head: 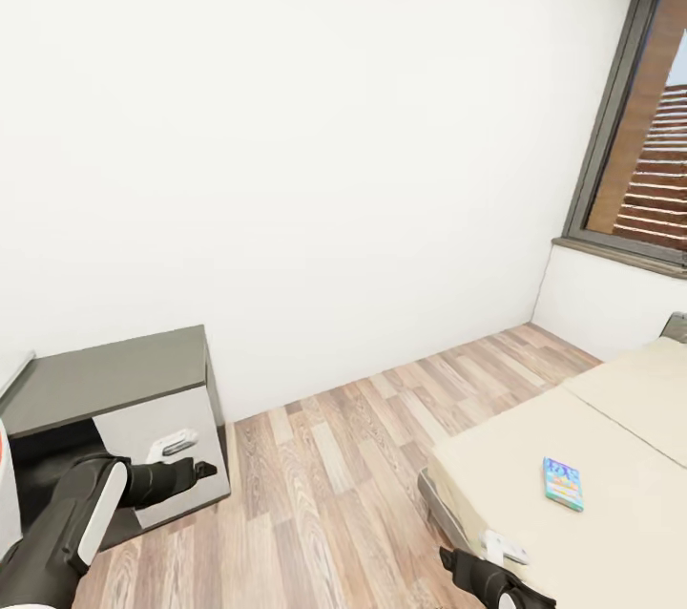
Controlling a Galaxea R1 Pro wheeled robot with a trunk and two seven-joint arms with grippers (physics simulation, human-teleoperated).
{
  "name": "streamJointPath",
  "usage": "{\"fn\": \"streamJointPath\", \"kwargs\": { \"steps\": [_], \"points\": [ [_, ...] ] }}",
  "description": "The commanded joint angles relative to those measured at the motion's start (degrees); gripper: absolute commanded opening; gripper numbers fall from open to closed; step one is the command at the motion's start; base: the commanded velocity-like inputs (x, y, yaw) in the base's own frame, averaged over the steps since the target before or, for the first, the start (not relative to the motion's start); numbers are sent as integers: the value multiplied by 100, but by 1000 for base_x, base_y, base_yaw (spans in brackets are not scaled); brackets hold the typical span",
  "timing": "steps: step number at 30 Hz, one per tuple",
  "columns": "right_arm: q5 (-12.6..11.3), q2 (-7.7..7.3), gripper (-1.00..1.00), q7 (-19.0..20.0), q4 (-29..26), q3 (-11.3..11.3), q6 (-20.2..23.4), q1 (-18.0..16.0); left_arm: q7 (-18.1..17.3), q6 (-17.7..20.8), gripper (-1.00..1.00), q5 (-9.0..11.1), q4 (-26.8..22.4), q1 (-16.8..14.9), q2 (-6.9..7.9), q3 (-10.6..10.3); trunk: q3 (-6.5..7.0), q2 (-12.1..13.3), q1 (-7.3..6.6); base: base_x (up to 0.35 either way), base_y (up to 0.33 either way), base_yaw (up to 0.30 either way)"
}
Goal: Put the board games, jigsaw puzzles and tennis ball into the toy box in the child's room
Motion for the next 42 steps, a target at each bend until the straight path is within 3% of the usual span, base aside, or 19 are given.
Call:
{"fn": "streamJointPath", "kwargs": {
  "steps": [1,42],
  "points": [
    [-61,-1,100,-24,-5,2,24,-1,-26,27,100,-6,-3,4,0,10,1,-4,2,6,0,-261],
    [-97,-30,100,-7,21,-32,-21,-1,-14,18,100,-22,19,67,-3,-9,141,-4,2,0,0,-261]
  ]
}}
